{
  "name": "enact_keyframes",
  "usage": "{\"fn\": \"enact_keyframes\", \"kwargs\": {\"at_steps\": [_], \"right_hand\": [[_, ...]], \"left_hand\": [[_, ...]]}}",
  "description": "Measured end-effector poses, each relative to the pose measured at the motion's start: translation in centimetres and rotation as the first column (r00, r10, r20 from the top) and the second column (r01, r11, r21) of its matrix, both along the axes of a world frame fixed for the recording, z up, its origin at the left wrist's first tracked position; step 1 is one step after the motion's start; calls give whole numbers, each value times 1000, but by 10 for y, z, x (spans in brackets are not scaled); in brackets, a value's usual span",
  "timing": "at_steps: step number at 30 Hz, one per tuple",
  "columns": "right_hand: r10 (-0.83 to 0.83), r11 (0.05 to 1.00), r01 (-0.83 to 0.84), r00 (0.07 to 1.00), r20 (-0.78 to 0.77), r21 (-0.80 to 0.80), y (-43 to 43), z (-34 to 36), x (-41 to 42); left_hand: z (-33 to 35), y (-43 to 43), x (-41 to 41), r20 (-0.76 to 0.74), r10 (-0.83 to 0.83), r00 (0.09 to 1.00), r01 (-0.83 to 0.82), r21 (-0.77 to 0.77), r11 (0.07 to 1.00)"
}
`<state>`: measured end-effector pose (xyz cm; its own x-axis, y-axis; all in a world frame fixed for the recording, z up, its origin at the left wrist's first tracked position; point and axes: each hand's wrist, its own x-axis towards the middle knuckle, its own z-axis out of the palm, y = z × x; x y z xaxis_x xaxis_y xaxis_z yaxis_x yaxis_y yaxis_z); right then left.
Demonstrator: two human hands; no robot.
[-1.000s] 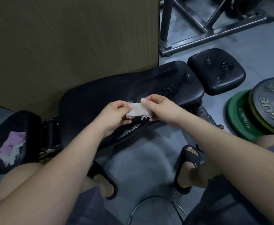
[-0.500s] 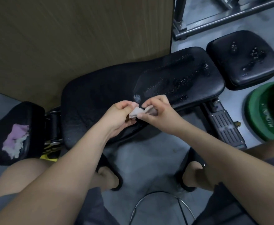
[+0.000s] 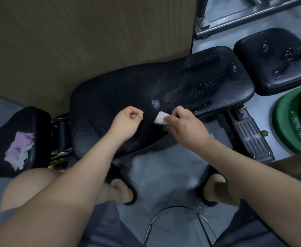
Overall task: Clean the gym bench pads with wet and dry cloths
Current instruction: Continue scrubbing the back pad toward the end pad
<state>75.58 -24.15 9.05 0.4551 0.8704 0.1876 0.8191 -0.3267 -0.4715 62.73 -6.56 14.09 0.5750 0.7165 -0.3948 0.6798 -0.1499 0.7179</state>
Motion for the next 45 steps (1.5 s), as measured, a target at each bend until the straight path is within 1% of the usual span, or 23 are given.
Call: {"fn": "enact_keyframes", "kwargs": {"at_steps": [3, 5, 7, 9, 11, 15, 16, 19, 21, 22, 25, 27, 29, 31, 32, 33, 34, 36, 38, 40, 42, 44, 45], "right_hand": [[-14, 1000, 18, 985, 171, -25, 7, -3, -4], [4, 1000, -1, 984, 178, -13, 13, -4, -9], [35, 999, -30, 990, 134, -36, 15, -4, -19], [103, 992, -94, 990, 93, -87, 16, -5, -23], [141, 982, -128, 986, 88, -138, 21, -1, -8], [-176, 962, 190, 981, 84, -198, 48, 4, 28], [-194, 961, 200, 980, 49, -193, 53, 5, 19], [92, 990, -95, 995, -39, -104, 49, 0, -26], [233, 968, -230, 972, 25, -98, 48, 0, -19], [203, 974, -197, 978, 48, -116, 54, 1, -2], [-98, 965, 122, 989, 110, -233, 80, 7, 45], [-165, 955, 175, 984, 61, -241, 84, 8, 34], [1, 984, 2, 1000, 18, -176, 73, 4, 2], [201, 968, -201, 979, -20, -150, 55, 2, -18], [264, 955, -259, 965, 12, -147, 54, 4, -12], [255, 955, -243, 966, 49, -167, 61, 7, 2], [171, 969, -154, 982, 77, -194, 71, 8, 19], [-71, 972, 87, 994, 81, -220, 92, 11, 47], [-150, 956, 160, 987, 58, -245, 104, 9, 38], [43, 979, -40, 999, 11, -200, 100, 3, 4], [289, 946, -286, 957, 0, -155, 81, -3, -19], [344, 930, -332, 937, 57, -156, 81, 3, -1], [261, 954, -243, 961, 91, -176, 89, 6, 16]], "left_hand": [[-5, 5, -14, -165, -129, 978, 170, 265, 949], [-5, 6, -20, -258, -180, 949, 259, 319, 911], [-6, 7, -23, -377, -231, 897, 347, 275, 897], [-8, 10, -26, -514, -265, 816, 395, 160, 905], [-11, 13, -27, -579, -290, 762, 404, 75, 912], [-12, 18, -27, -573, -314, 757, 417, 54, 907], [-12, 18, -26, -575, -318, 754, 421, 51, 906], [-12, 20, -24, -587, -330, 740, 443, 55, 895], [-11, 22, -25, -596, -349, 723, 466, 49, 883], [-10, 23, -26, -598, -362, 715, 478, 41, 877], [-9, 30, -31, -599, -397, 695, 508, 18, 861], [-11, 33, -35, -599, -403, 692, 517, 23, 855], [-14, 33, -36, -603, -398, 692, 526, 42, 850], [-15, 32, -35, -613, -390, 687, 534, 63, 843], [-15, 31, -35, -616, -386, 687, 534, 68, 843], [-14, 30, -34, -616, -384, 688, 532, 69, 844], [-14, 30, -34, -614, -384, 689, 531, 68, 845], [-14, 30, -35, -613, -380, 693, 527, 71, 847], [-13, 29, -36, -609, -372, 701, 517, 74, 853], [-13, 28, -35, -605, -365, 708, 508, 77, 858], [-14, 28, -33, -606, -357, 711, 497, 74, 864], [-14, 29, -31, -609, -354, 710, 491, 67, 869], [-14, 28, -30, -609, -354, 710, 488, 62, 871]]}}
